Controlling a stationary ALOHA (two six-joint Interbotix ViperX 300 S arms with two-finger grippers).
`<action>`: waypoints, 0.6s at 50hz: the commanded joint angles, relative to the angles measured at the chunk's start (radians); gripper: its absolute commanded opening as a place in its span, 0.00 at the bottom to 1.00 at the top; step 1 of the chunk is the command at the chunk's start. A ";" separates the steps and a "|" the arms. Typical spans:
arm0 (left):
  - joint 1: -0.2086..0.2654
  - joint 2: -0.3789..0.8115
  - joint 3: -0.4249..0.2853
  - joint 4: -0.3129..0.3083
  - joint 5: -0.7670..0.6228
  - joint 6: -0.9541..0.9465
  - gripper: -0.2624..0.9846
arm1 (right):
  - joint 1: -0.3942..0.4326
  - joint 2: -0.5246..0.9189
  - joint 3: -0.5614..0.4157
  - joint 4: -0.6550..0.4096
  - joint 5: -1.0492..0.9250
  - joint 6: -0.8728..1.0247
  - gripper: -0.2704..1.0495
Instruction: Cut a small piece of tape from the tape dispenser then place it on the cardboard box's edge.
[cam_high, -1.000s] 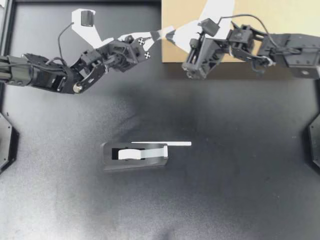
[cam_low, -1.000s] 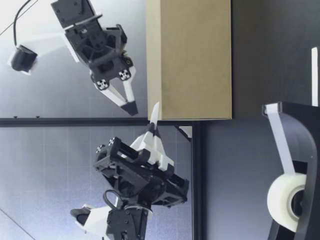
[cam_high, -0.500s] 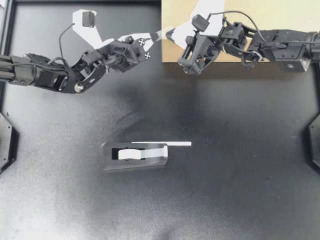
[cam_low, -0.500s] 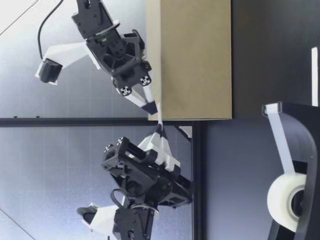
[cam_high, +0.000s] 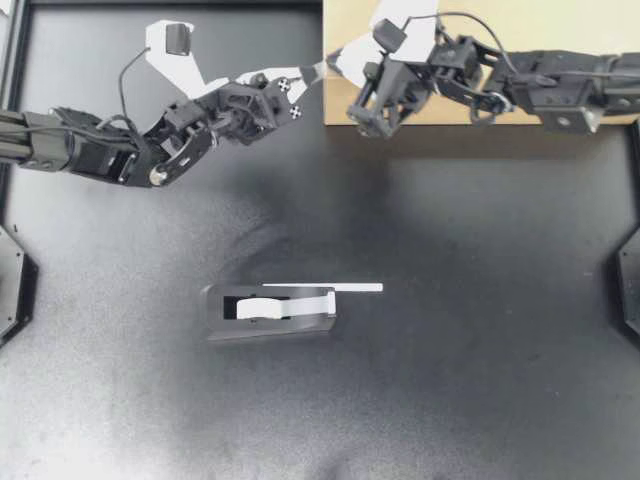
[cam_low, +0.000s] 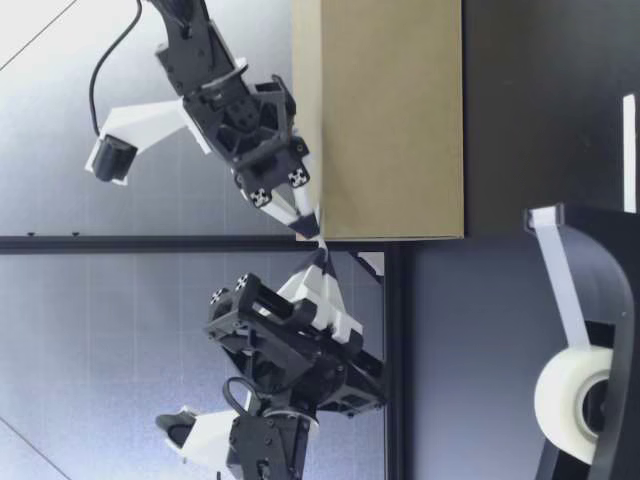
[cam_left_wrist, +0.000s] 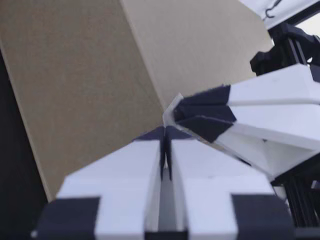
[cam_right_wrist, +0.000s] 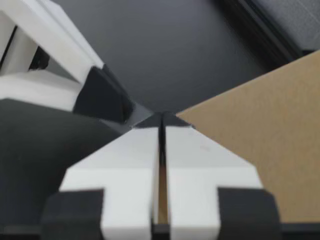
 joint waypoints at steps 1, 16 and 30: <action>0.005 -0.017 -0.012 0.003 0.005 0.008 0.16 | -0.015 -0.009 -0.034 -0.002 0.005 0.000 0.13; 0.003 -0.018 -0.015 0.003 0.021 0.017 0.43 | -0.015 -0.006 -0.038 -0.002 0.012 0.002 0.13; 0.003 -0.037 0.005 0.005 0.028 0.021 0.57 | -0.015 -0.015 -0.048 -0.002 0.003 0.003 0.13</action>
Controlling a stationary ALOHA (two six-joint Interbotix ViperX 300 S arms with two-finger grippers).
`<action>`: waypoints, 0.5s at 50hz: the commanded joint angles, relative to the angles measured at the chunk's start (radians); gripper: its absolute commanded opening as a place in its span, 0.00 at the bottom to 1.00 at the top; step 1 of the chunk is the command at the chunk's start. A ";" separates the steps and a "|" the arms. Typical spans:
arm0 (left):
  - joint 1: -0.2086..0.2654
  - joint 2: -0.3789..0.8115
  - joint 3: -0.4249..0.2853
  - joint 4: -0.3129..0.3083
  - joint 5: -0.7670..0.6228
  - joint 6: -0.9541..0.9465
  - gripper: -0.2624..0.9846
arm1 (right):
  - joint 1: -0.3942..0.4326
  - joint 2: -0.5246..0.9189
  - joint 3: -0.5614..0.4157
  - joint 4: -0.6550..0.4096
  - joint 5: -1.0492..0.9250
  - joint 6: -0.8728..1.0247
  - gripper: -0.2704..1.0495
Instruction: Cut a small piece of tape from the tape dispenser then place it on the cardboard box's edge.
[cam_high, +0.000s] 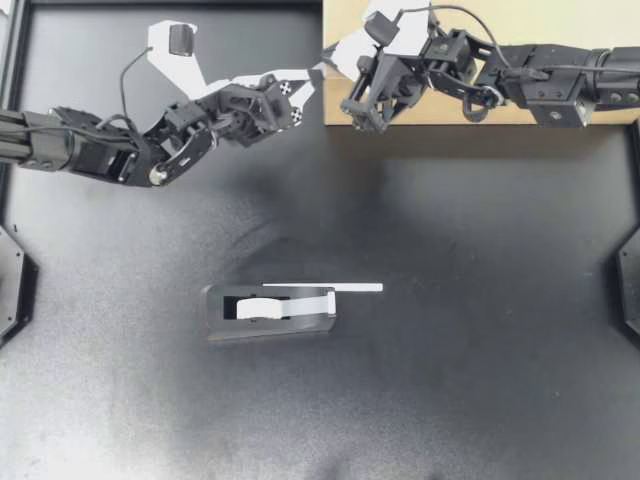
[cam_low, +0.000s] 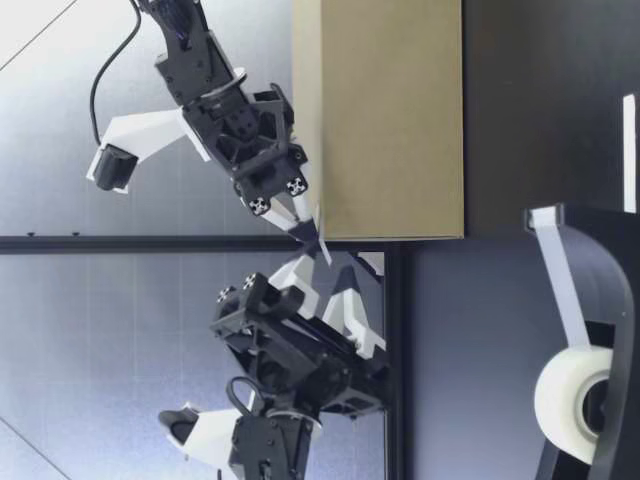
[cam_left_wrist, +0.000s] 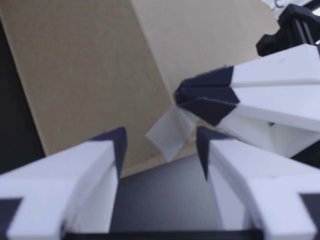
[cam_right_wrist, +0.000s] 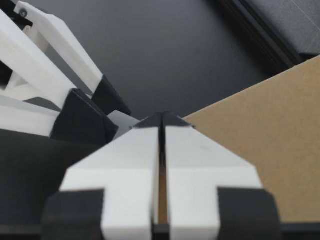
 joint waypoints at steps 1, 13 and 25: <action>-0.002 -0.038 0.005 0.005 0.000 0.003 0.57 | -0.011 -0.029 -0.028 -0.002 -0.012 0.005 0.13; -0.054 -0.150 0.135 0.055 0.008 0.057 0.56 | 0.051 -0.173 -0.025 -0.002 -0.006 0.011 0.13; -0.172 -0.356 0.227 0.130 0.092 0.342 0.56 | 0.216 -0.328 0.067 0.002 -0.015 0.018 0.13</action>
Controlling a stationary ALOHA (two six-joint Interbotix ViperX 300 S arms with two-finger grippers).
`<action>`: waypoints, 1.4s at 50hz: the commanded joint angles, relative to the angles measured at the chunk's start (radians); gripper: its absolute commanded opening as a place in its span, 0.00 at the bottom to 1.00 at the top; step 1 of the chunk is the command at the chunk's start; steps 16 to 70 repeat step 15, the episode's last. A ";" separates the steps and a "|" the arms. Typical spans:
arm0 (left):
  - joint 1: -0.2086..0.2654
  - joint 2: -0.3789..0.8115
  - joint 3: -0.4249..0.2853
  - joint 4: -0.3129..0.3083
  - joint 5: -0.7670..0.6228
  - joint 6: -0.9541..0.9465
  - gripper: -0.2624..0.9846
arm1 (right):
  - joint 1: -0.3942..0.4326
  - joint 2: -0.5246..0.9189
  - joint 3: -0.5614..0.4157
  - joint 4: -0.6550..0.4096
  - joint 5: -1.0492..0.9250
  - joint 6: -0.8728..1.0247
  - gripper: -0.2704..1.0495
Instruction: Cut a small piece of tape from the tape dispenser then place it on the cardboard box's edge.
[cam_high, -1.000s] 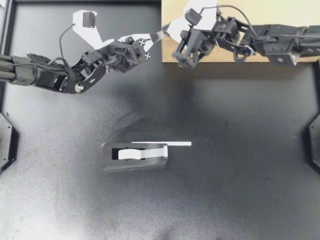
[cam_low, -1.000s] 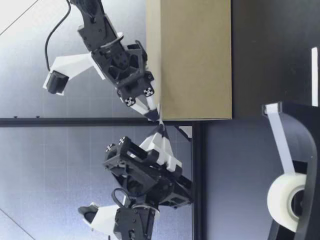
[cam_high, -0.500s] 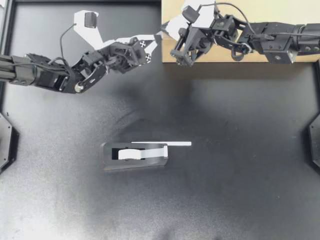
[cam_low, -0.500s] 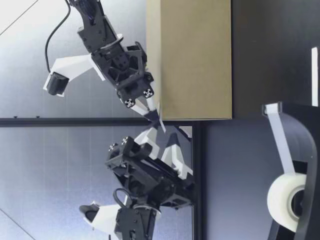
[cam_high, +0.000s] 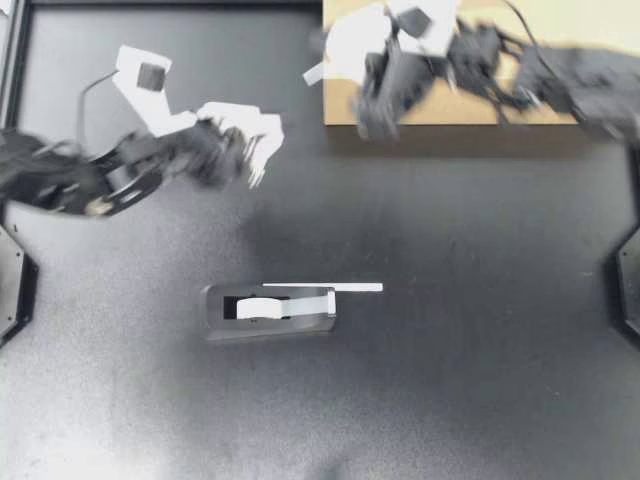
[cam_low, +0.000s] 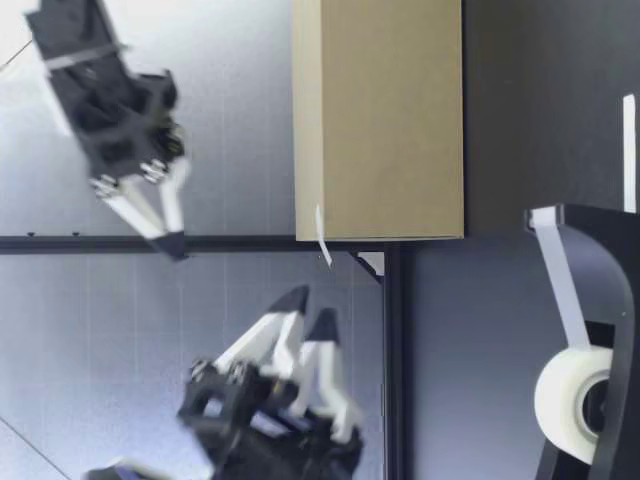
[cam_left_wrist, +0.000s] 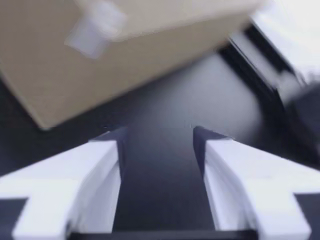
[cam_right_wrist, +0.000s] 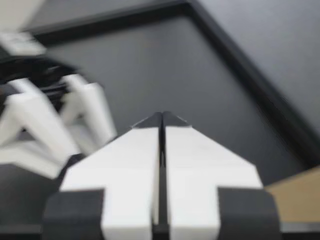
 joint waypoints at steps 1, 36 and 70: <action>-0.048 -0.097 0.011 0.023 0.026 0.103 0.56 | 0.064 -0.077 0.023 0.002 -0.015 0.003 0.13; -0.173 -0.244 0.048 0.041 0.058 0.376 0.55 | 0.241 -0.199 0.160 0.011 -0.074 0.051 0.13; -0.173 -0.244 0.048 0.041 0.058 0.376 0.55 | 0.241 -0.199 0.160 0.011 -0.074 0.051 0.13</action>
